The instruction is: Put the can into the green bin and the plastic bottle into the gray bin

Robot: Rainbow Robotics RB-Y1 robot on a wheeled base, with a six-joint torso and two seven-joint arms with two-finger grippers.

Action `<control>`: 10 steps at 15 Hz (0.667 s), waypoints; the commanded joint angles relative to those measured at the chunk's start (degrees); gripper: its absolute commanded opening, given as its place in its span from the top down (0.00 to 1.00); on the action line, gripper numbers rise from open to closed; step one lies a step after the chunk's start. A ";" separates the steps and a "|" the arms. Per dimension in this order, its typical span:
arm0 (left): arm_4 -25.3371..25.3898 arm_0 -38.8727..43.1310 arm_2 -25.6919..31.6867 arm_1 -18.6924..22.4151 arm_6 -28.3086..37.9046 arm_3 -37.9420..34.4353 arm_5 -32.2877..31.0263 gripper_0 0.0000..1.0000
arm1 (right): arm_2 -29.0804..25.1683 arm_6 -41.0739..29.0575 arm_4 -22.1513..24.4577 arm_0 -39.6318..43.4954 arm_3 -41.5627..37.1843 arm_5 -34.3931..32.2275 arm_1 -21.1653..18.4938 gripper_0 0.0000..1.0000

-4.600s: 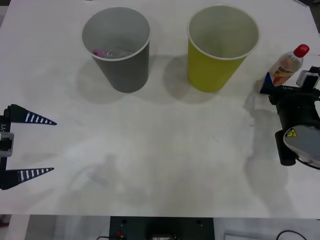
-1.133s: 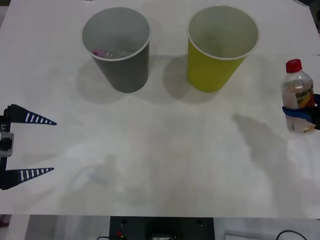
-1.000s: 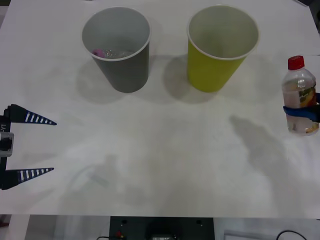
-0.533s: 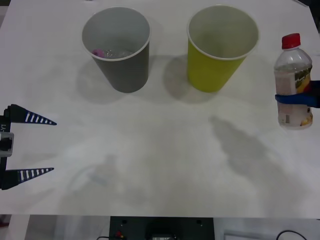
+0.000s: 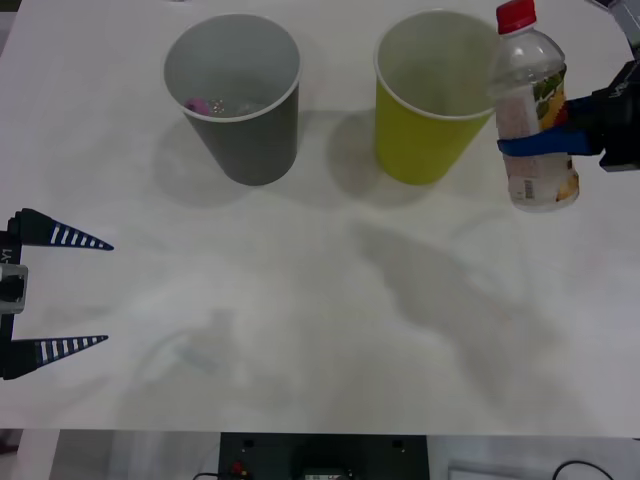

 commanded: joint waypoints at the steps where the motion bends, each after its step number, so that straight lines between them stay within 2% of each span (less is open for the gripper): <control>1: 0.00 0.00 0.00 0.00 0.00 0.00 0.00 0.00 | 6.36 0.05 0.08 -11.16 4.46 -3.72 -0.01 1.00; 5: 0.00 0.00 0.00 0.00 0.00 0.00 0.00 0.00 | 21.21 0.05 0.43 -29.27 13.60 -3.28 0.87 1.00; 8: 0.00 0.00 0.00 0.00 0.00 0.00 0.00 0.00 | 26.83 1.28 2.54 -38.32 20.19 -3.11 6.06 1.00; 10: 0.00 0.00 0.00 0.00 0.00 0.00 0.00 0.00 | 27.01 2.69 6.49 -40.96 23.18 -3.02 10.54 1.00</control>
